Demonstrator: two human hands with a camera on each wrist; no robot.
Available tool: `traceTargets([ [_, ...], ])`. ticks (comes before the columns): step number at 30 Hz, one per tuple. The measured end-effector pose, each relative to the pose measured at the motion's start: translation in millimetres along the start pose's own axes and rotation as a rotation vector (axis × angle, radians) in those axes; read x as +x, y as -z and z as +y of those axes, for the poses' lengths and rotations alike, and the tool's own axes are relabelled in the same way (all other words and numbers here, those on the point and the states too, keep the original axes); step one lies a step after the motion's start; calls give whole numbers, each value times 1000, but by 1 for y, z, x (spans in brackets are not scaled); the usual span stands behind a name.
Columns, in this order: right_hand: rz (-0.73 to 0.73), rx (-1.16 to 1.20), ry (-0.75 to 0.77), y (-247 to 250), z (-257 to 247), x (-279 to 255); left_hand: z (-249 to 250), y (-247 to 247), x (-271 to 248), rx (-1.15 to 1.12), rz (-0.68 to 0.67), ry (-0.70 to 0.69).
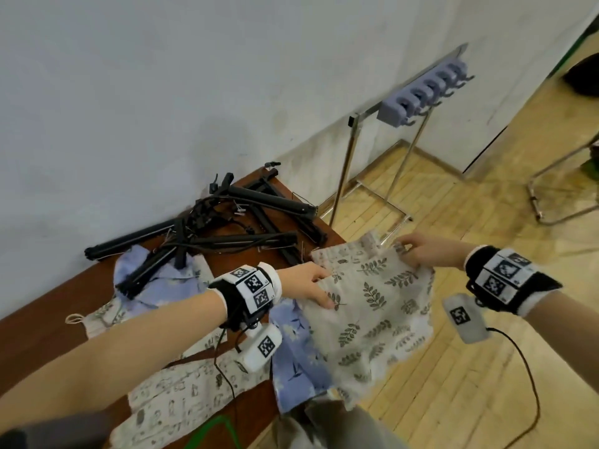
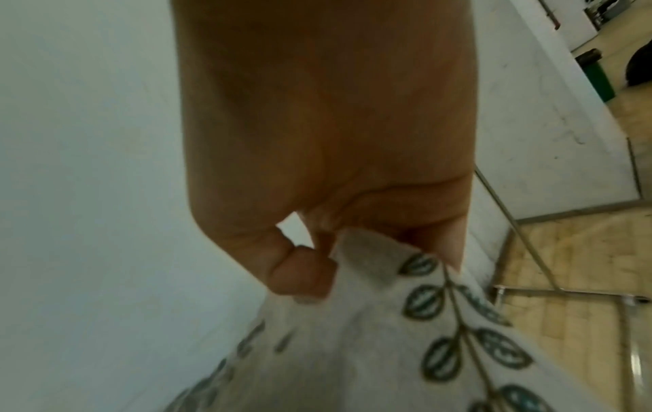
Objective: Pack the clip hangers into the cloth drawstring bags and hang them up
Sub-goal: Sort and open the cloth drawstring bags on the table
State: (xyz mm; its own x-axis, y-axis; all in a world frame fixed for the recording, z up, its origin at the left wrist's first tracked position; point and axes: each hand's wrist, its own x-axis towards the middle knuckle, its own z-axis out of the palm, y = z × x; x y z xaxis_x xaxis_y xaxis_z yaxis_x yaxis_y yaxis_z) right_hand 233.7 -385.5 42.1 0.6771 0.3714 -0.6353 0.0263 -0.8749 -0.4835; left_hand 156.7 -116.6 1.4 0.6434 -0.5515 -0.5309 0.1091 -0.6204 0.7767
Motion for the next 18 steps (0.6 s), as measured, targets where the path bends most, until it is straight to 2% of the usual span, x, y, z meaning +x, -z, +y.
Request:
traceTargets([
  [2, 34, -94, -20, -7, 11, 20, -18, -4, 21, -11, 80, 90],
  [4, 91, -167, -26, -15, 20, 45, -33, -5, 39, -20, 219, 158],
  [7, 118, -140, -16, -23, 30, 86, -54, 0, 63, -41, 392, 236],
  [10, 148, -114, -24, -22, 39, 129, -75, 10, 79, -76, 486, 262],
  [14, 155, -160, -68, -25, 41, 167, -103, 34, 67, -179, 608, 273],
  [18, 189, -160, -154, -33, 26, 187, -150, 58, 16, -304, 731, 385],
])
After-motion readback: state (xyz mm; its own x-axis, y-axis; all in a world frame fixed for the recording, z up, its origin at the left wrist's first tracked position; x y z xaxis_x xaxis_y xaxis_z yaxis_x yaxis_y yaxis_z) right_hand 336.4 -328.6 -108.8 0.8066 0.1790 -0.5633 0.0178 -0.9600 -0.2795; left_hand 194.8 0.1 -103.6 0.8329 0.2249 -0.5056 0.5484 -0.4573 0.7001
